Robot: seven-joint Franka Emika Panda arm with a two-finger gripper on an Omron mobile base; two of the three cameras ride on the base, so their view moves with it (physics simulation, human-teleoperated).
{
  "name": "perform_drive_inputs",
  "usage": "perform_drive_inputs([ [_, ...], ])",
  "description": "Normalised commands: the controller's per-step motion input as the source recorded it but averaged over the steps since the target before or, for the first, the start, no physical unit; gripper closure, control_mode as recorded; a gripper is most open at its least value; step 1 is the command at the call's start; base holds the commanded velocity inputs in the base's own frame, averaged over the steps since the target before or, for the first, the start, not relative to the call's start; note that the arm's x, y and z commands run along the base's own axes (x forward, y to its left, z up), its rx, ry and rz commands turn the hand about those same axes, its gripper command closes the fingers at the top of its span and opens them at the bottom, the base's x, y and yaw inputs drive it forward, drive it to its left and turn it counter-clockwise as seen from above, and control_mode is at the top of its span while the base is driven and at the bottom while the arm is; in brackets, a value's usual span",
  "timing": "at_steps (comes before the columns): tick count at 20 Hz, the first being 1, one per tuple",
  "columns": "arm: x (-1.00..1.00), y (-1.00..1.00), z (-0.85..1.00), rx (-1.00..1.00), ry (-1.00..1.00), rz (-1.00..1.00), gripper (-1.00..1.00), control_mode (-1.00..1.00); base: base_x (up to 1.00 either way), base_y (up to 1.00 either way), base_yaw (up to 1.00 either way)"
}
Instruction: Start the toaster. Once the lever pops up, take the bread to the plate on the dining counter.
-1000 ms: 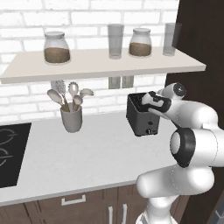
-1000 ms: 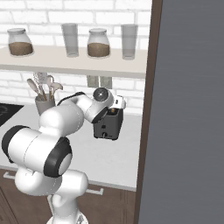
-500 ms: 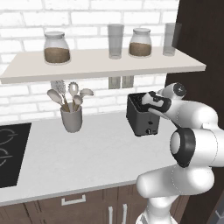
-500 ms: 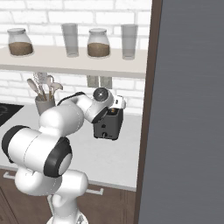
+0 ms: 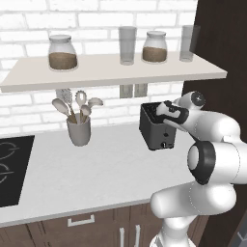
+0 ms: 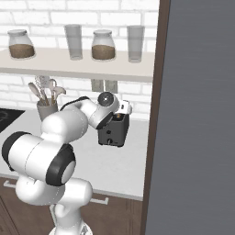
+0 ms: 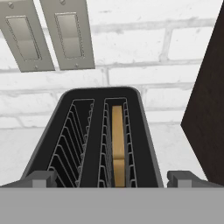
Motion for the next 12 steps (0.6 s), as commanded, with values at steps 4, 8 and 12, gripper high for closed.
perform_drive_inputs([
  [4,0.00,0.00,0.00,0.00,0.00,0.00,-1.00,-1.00,0.00,0.00,0.00],
  [8,0.00,0.00,0.00,0.00,0.00,0.00,-1.00,-1.00,0.00,0.00,0.00],
  [12,0.00,0.00,0.00,0.00,0.00,0.00,-1.00,-1.00,0.00,0.00,0.00],
])
